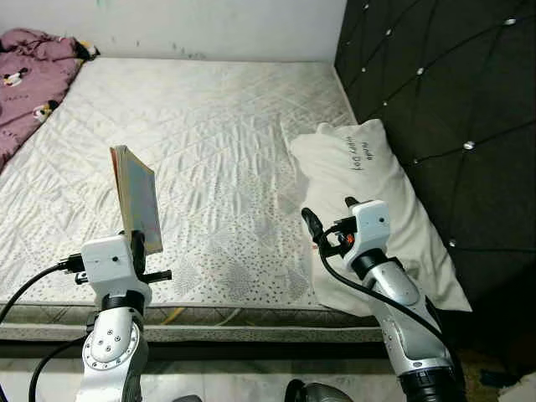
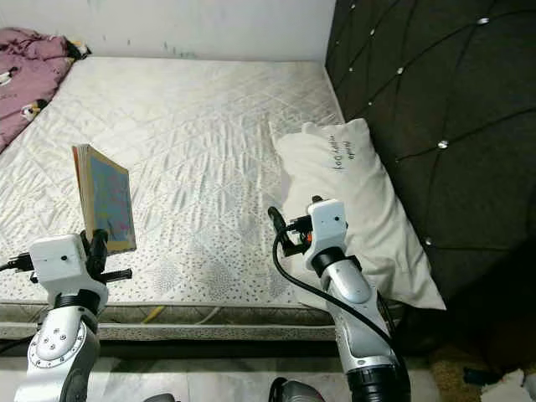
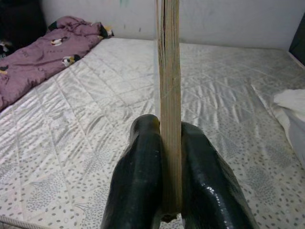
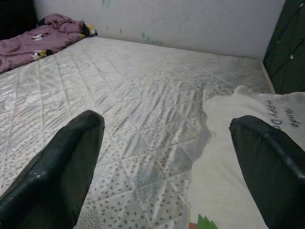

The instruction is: Clean up the room

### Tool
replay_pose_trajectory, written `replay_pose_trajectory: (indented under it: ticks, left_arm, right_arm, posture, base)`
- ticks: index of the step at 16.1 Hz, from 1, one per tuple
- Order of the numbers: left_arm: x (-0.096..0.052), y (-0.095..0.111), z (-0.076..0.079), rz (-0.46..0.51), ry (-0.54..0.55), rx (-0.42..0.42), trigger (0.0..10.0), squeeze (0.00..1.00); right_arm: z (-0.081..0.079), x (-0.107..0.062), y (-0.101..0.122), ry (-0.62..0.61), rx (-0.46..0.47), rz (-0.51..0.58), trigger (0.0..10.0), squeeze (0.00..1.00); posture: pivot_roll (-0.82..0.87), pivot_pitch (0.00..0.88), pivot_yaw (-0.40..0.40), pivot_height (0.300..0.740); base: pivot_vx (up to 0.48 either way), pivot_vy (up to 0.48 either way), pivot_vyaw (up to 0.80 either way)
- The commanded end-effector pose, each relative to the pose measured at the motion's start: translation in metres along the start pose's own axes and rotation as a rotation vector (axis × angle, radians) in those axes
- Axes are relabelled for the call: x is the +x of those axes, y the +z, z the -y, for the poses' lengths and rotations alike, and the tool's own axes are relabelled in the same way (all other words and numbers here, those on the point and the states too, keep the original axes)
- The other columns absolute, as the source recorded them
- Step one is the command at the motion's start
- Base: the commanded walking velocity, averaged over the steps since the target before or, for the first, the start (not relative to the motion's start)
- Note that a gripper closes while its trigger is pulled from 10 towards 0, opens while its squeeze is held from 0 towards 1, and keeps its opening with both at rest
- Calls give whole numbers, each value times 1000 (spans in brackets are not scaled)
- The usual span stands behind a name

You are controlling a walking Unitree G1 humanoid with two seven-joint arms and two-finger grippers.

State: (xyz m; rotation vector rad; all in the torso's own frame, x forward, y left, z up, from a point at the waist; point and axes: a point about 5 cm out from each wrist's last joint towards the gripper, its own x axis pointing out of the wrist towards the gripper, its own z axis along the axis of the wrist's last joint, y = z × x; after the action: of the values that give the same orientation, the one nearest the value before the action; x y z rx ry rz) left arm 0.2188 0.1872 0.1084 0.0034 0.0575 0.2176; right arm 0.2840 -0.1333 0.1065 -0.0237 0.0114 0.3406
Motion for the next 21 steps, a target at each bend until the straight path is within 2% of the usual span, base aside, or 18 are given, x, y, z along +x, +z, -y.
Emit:
replay_pose_trajectory:
  ticks: [1,8,12,18,21]
  left_arm:
    - [3,9,1,38,-7,-1,10000,0]
    - [8,11,-3,48,11,2,10000,0]
    - [9,11,-2,46,12,-2,10000,0]
    - [14,12,-3,51,16,-4,10000,0]
    - [17,14,-5,55,24,-10,10000,0]
  right_arm:
    - [-2,1,4,15,-3,9,10000,0]
    - [-2,2,3,23,0,-1,10000,0]
    - [-2,3,3,25,1,-4,10000,0]
    - [-2,3,2,26,1,-6,10000,0]
    - [-2,4,1,22,6,-11,10000,0]
  posture:
    - [23,36,-7,740]
    - [18,40,-8,740]
    - [17,42,-8,702]
    - [14,43,-7,619]
    - [13,42,-6,619]
  base:
    - [0,0,0]
    - [0,0,0]
    - [0,0,0]
    - [0,0,0]
    - [0,0,0]
